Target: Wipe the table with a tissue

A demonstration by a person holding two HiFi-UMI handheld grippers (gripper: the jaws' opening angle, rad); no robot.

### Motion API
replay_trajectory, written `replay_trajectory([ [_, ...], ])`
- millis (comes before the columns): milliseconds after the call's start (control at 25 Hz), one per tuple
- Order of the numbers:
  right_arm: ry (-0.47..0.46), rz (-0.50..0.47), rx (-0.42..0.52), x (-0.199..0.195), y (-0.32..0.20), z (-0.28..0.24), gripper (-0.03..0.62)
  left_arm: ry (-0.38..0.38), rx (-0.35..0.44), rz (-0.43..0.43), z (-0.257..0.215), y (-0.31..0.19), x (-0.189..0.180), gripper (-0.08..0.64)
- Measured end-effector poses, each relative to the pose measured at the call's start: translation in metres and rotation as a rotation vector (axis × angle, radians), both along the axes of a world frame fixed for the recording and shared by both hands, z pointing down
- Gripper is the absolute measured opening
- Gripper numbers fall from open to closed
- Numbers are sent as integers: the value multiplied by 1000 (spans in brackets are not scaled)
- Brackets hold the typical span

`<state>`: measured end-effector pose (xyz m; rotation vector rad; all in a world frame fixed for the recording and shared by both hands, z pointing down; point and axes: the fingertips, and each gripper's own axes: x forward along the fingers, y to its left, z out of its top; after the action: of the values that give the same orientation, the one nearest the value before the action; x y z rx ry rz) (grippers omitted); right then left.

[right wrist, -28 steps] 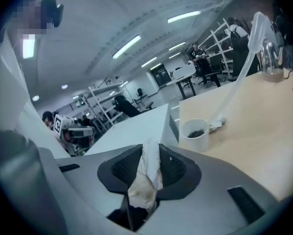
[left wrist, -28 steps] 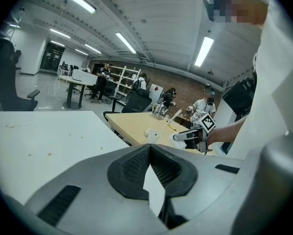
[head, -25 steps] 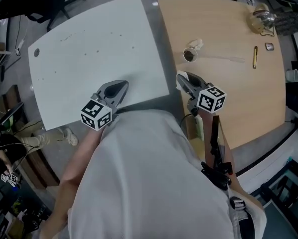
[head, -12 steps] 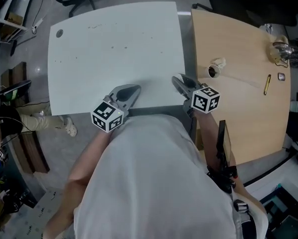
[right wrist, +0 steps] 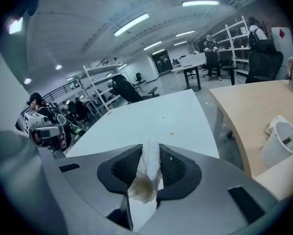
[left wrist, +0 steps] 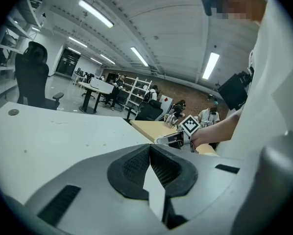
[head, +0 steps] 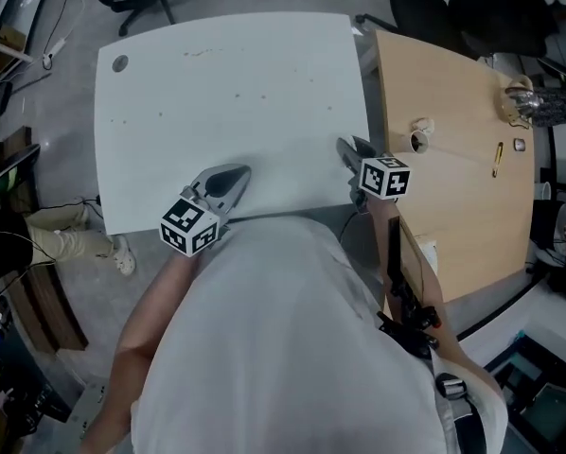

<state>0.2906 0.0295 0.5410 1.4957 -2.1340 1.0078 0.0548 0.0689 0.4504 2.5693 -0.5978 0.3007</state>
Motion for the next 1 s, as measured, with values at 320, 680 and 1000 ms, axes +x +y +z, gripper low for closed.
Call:
replay_trajectory([
  [320, 142, 66, -84, -10, -5, 16, 103, 15, -20, 18, 4, -13, -63, 6],
  [680, 198, 69, -109, 11, -17, 23, 103, 18, -38, -40, 4, -32, -68, 6],
  [1000, 247, 35, -53, 28, -64, 28, 103, -20, -64, -75, 11, -37, -54, 6],
])
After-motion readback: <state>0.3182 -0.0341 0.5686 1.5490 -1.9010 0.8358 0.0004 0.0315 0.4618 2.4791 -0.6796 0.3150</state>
